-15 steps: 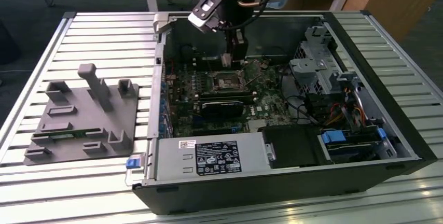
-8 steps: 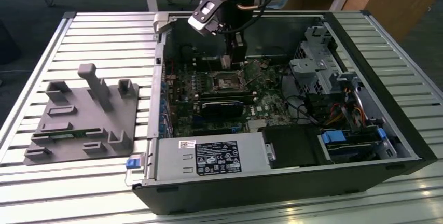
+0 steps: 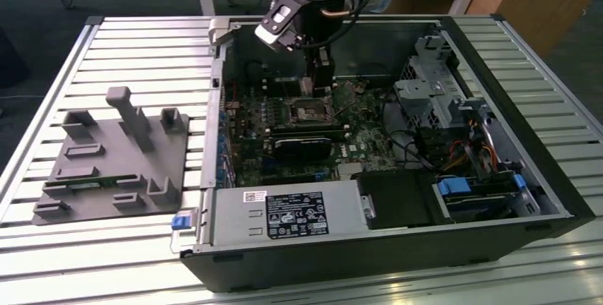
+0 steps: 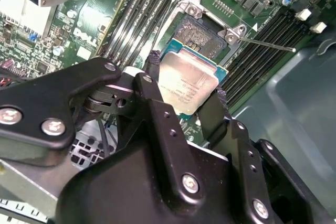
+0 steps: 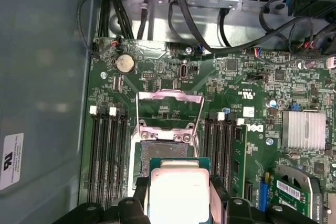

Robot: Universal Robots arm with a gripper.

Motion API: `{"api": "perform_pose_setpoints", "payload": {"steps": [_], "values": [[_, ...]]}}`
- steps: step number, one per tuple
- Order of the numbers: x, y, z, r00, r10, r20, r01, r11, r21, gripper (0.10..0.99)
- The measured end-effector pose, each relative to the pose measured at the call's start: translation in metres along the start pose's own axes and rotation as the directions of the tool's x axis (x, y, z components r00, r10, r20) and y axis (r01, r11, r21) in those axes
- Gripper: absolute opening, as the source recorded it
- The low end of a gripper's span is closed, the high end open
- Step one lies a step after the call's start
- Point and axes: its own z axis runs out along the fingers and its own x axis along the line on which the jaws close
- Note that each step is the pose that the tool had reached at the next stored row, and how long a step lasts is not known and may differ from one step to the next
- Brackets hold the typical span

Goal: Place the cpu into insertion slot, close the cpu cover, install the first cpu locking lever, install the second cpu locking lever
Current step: 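Place the cpu into insertion slot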

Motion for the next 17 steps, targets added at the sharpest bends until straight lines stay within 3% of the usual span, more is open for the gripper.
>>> {"api": "perform_pose_setpoints", "payload": {"steps": [17], "values": [[0.0056,-0.0019,0.0276,0.9999,0.012,0.0015,-0.012,0.9999,0.0,0.541]]}}
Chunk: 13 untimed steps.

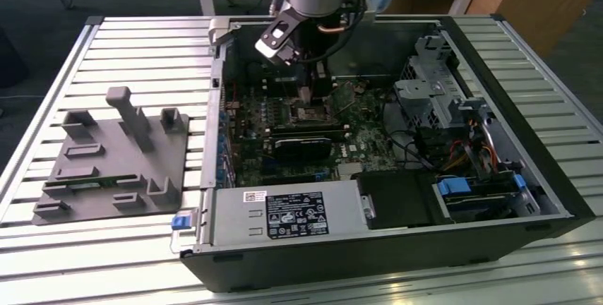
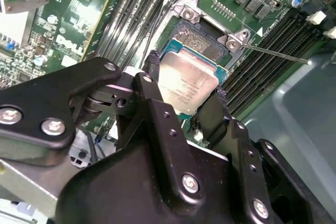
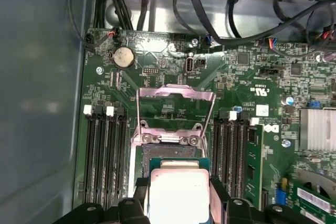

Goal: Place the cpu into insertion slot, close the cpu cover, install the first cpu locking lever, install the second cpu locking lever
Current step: 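Place the cpu into insertion slot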

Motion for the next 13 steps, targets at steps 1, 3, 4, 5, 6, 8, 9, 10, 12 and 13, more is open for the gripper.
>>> {"api": "perform_pose_setpoints", "payload": {"steps": [1,3,4,5,6,8,9,10,12,13], "values": [[0.0004,-0.0001,0.0019,1.0,0.0,0.0,0.0,1.0,0.0,0.541],[0.0012,-0.0002,0.0054,1.0,0.0,0.0002,0.0,1.0,0.0,0.541],[0.0015,-0.0003,0.0068,1.0,0.0,0.0002,0.0,1.0,0.0,0.541],[0.0017,-0.0003,0.0082,1.0,0.0,0.0001,0.0,1.0,0.0,0.541],[0.0019,-0.0004,0.0089,1.0,0.0,0.0003,0.0,1.0,0.0,0.541],[0.0019,-0.0004,0.0089,1.0,0.0,0.0006,0.0,1.0,0.0,0.541],[0.0019,-0.0004,0.009,1.0,0.0,0.0006,0.0,1.0,0.0,0.541],[0.0019,-0.0004,0.0092,1.0,0.0,0.0005,0.0,1.0,0.0,0.541],[0.002,-0.0005,0.0113,1.0,0.0,0.0003,0.0,1.0,0.0,0.541],[0.002,-0.0006,0.0127,1.0,0.0,0.0004,0.0,1.0,0.0,0.541]]}}
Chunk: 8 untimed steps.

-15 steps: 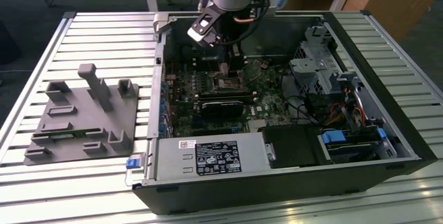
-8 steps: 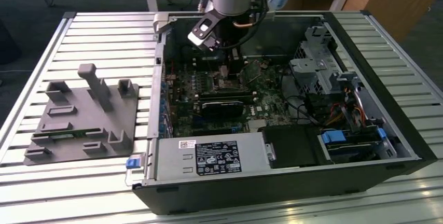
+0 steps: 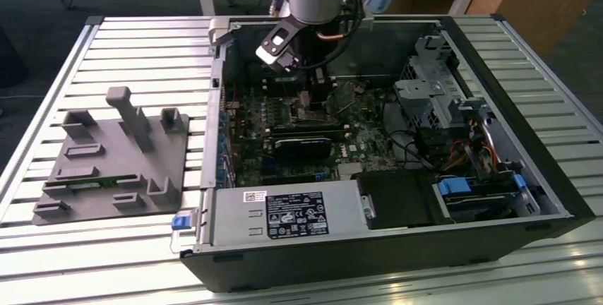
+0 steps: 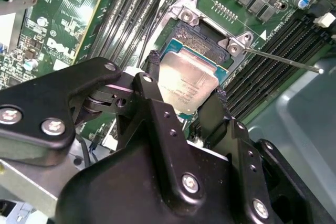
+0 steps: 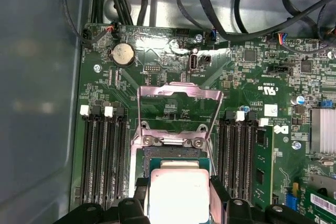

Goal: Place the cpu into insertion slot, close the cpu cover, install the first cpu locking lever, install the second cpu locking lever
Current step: 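Place the cpu into insertion slot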

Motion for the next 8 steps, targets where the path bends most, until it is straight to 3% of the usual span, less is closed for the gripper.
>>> {"api": "perform_pose_setpoints", "payload": {"steps": [8], "values": [[0.0003,-0.0005,0.0077,1.0,0.001,0.0002,-0.001,1.0,0.0,0.541]]}}
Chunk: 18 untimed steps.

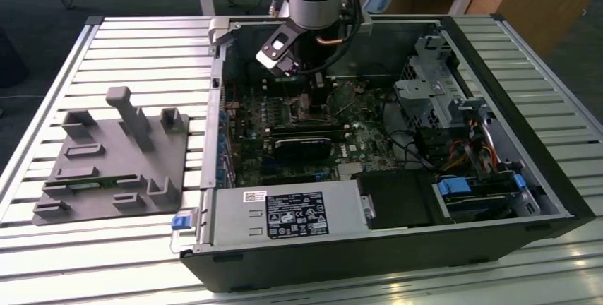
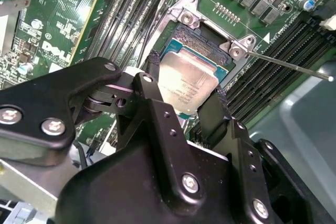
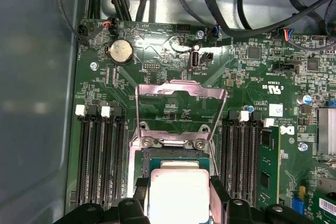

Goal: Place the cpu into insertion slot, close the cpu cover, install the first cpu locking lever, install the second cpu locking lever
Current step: 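Place the cpu into insertion slot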

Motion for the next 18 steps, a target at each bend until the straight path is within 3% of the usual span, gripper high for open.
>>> {"api": "perform_pose_setpoints", "payload": {"steps": [6,18], "values": [[0.0003,-0.0004,0.0076,1.0,0.0,0.0001,0.0,1.0,0.0,0.541],[0.0009,-0.0009,0.0151,1.0,0.01,0.0006,-0.01,1.0,0.0,0.541]]}}
